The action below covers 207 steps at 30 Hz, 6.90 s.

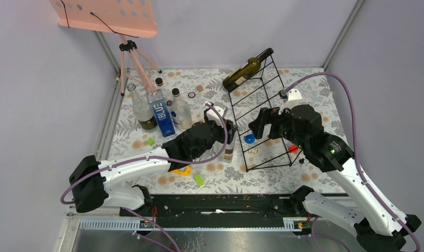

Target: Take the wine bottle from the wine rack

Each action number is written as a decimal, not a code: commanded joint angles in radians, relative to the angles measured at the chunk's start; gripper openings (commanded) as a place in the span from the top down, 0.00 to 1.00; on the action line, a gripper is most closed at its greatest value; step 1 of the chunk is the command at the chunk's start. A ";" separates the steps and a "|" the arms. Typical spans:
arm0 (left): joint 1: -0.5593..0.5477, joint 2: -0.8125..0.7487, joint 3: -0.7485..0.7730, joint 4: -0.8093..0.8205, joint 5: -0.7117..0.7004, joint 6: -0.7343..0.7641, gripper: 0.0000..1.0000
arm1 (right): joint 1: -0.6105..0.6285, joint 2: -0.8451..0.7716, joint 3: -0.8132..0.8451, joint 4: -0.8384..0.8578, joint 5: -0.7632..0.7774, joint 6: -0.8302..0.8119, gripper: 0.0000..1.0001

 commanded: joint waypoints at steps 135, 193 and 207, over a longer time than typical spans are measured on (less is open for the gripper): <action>0.330 -0.814 -0.203 -0.701 0.041 -0.017 0.01 | -0.368 1.347 1.175 0.039 0.421 0.496 0.16; 0.329 -0.786 -0.205 -0.700 0.039 -0.011 0.01 | -0.407 1.518 1.253 0.190 0.424 0.540 0.37; 0.330 -0.781 -0.205 -0.700 0.039 -0.010 0.01 | -0.420 1.549 1.271 0.208 0.408 0.523 0.51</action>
